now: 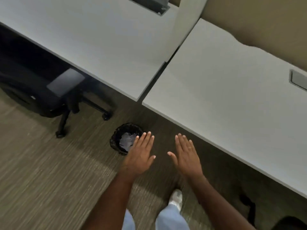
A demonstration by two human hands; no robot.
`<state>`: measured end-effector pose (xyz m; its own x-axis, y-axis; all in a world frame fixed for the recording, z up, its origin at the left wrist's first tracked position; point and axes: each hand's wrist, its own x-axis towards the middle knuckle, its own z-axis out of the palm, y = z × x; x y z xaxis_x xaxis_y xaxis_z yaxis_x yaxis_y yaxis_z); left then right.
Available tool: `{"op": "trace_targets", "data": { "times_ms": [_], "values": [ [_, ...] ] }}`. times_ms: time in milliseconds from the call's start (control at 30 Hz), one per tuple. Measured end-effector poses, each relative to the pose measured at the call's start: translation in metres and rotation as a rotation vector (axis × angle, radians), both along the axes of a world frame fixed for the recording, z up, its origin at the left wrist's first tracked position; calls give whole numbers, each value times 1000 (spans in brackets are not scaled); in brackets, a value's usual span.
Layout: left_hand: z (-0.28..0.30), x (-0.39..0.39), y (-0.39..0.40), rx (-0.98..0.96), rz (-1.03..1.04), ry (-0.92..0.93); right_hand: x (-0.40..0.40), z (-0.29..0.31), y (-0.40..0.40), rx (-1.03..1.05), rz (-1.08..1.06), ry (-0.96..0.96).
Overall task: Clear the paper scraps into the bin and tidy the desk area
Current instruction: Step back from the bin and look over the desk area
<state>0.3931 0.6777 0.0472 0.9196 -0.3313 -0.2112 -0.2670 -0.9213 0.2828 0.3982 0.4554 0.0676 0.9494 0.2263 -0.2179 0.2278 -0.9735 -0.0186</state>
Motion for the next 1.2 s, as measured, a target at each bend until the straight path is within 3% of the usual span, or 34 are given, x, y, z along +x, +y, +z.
{"op": "trace_targets", "data": {
  "times_ms": [233,533,1200],
  "values": [
    [115,10,-3,-39,-67,-102,-29,102,0,-6,-201,-71],
    [172,-35,-7,19,-214,-153,-100,156,7,-35,-359,-90],
    [255,-309,-22,38,-113,-203,-356,229,10,87,-277,-118]
  ]
}}
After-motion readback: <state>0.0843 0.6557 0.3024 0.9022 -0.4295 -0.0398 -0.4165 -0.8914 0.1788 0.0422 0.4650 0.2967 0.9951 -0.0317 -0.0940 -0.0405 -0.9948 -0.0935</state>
